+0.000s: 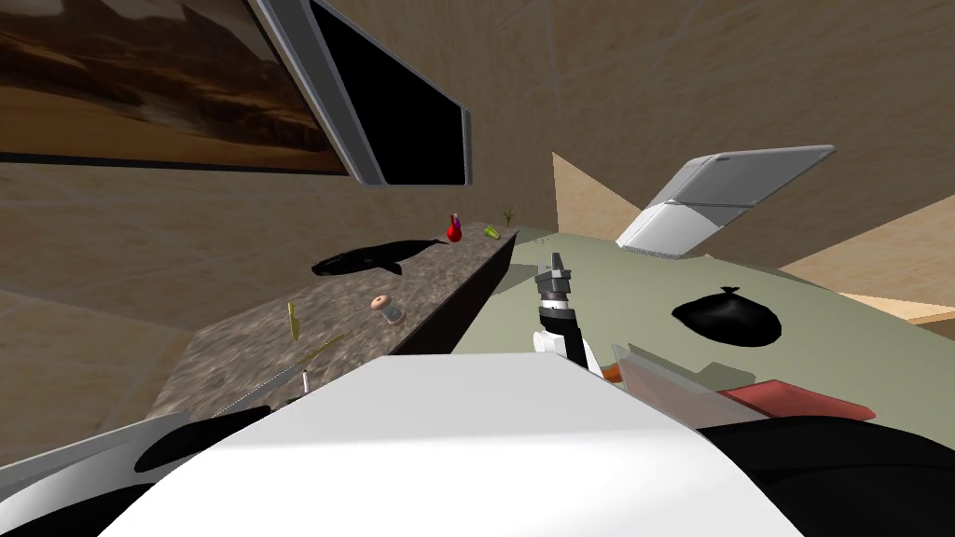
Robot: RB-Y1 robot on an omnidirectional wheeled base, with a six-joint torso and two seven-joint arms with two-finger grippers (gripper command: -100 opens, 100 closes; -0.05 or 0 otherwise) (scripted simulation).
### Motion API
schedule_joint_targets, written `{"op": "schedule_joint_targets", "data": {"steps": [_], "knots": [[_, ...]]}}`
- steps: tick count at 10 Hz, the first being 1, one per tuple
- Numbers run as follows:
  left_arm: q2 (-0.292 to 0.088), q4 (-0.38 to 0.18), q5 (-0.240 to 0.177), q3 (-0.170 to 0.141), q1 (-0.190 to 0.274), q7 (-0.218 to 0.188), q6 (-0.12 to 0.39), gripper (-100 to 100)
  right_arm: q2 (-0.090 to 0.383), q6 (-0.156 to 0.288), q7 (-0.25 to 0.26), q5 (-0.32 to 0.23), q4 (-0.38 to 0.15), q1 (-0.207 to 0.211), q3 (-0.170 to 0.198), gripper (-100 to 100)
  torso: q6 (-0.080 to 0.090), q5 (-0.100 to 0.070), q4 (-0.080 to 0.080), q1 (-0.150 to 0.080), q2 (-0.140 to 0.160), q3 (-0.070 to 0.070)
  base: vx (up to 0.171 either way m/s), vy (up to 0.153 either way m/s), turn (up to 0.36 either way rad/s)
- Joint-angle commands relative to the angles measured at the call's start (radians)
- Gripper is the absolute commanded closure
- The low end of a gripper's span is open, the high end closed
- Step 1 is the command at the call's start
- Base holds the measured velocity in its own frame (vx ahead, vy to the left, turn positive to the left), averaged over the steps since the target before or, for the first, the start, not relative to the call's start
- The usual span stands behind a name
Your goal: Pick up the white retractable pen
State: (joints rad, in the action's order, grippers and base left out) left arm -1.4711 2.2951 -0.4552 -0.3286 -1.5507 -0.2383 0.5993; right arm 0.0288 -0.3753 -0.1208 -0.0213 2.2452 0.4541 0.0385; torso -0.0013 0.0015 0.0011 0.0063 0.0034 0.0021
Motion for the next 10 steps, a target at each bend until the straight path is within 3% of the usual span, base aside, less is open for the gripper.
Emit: {"op": "schedule_joint_targets", "data": {"steps": [1,2,3,5,7,9,10], "knots": [[0.0,0.0,0.0,0.0,0.0,0.0,0.0,-100,0.0,0.0,0.0,0.0,0.0,0.0,0.0,0,0.0,0.0,0.0,0.0,0.0,0.0,-0.014,0.042,-0.026],[-0.002,-0.001,0.0,-0.001,-0.001,0.001,0.002,0,0.0,0.0,0.0,0.0,0.0,0.0,0.0,0,-0.001,0.0,0.0,-0.002,-0.001,0.0,-0.002,0.008,0.003],[0.009,-0.027,0.005,0.028,0.018,0.009,-0.015,-100,0.0,0.0,0.0,0.0,0.0,0.0,0.0,0,0.0,-0.001,0.0,-0.005,-0.001,-0.001,0.014,-0.006,-0.061],[0.021,-0.053,0.011,0.057,0.036,0.016,-0.031,-100,0.0,0.0,0.0,0.0,0.0,0.0,0.0,0,0.0,-0.001,-0.001,-0.007,-0.003,-0.001,0.018,-0.018,-0.047],[0.044,-0.104,0.021,0.114,0.072,0.032,-0.064,-100,0.0,0.0,0.0,0.0,0.0,0.0,0.0,0,0.0,-0.002,-0.001,-0.007,-0.003,-0.002,0.025,-0.026,-0.075],[0.055,-0.13,0.027,0.143,0.091,0.039,-0.081,-100,0.0,0.0,0.0,0.0,0.0,0.0,0.0,0,0.0,-0.002,-0.001,-0.007,-0.003,-0.002,0.019,-0.021,-0.046],[0.053,-0.117,0.025,0.125,0.075,0.037,-0.075,-100,0.0,0.0,0.0,0.0,0.0,0.0,0.0,0,0.0,-0.002,-0.001,-0.007,-0.003,-0.002,0.01,-0.007,-0.005]]}}
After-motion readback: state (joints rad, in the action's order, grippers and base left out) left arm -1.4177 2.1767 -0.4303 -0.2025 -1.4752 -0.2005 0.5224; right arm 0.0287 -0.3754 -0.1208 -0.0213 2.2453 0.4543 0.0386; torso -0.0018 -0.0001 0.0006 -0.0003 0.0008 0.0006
